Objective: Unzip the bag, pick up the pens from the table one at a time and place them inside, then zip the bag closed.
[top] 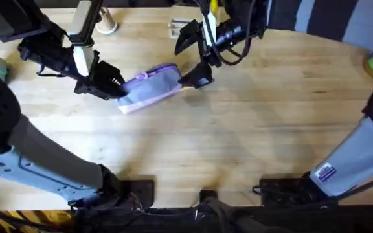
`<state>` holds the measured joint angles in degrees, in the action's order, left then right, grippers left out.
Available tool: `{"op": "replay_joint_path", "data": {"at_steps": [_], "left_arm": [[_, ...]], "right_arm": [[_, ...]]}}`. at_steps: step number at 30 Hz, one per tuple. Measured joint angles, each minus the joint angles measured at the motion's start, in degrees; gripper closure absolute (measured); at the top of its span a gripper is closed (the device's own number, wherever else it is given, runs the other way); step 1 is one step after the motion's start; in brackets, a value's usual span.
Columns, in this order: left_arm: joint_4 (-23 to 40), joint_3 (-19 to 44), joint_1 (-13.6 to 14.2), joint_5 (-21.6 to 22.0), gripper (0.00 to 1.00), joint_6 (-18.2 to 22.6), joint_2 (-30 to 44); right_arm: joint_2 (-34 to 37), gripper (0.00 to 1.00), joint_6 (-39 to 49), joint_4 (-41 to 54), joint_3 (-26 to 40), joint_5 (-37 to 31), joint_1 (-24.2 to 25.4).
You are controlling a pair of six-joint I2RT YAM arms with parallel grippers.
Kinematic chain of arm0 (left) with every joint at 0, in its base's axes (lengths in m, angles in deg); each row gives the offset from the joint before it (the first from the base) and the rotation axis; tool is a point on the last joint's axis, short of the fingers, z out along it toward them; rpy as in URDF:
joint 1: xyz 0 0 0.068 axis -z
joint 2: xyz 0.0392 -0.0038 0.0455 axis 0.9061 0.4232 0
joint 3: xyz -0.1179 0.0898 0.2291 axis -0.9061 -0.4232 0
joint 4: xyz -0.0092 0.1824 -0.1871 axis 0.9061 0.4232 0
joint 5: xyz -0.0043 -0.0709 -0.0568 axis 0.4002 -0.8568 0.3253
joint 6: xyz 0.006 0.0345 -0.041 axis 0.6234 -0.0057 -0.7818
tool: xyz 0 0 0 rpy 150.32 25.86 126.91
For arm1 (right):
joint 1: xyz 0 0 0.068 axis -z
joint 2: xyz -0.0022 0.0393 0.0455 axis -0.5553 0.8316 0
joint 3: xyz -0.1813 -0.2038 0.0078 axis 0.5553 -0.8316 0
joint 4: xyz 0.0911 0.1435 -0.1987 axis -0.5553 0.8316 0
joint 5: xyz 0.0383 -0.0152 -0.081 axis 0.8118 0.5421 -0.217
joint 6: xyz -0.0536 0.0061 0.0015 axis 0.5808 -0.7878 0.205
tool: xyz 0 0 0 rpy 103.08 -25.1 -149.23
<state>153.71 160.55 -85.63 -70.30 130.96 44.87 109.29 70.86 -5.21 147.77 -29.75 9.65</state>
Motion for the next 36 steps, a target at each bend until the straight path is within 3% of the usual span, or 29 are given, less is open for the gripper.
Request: {"op": "replay_joint_path", "data": {"at_steps": [4, 9, 13, 21, 34, 35, 36], "left_arm": [[0.1, 0.0, 0.0, 0.0, 0.959, 0.0, 0.0], [0.2, 0.0, 0.0, -0.1, 0.959, 0.0, 0.0], [0.2, 0.0, 0.0, -0.1, 0.958, 0.0, 0.0], [0.2, 0.0, 0.0, -0.1, 0.959, 0.0, 0.0], [0.2, 0.0, 0.0, -0.1, 0.959, 0.0, 0.0], [0.2, 0.0, 0.0, -0.1, 0.959, 0.0, 0.0], [0.2, 0.0, 0.0, -0.1, 0.959, 0.0, 0.0]], "right_arm": [[0.0, 0.007, -3.5, 2.4, 1.3, -5.4, -0.5], [-0.2, 0.007, -5.6, 9.2, 7.8, -15.0, -3.3], [-1.5, 0.007, -5.1, 10.6, 12.9, -18.9, -6.4], [-2.4, 0.006, -4.7, 12.1, 20.8, -20.8, -9.1], [-2.4, 0.009, -4.5, 12.0, 21.3, -21.3, -10.4], [-2.4, 0.057, -4.2, 11.9, 21.3, -21.0, -10.4], [-2.4, 0.180, -4.1, 12.0, 21.3, -20.6, -10.4]]}}
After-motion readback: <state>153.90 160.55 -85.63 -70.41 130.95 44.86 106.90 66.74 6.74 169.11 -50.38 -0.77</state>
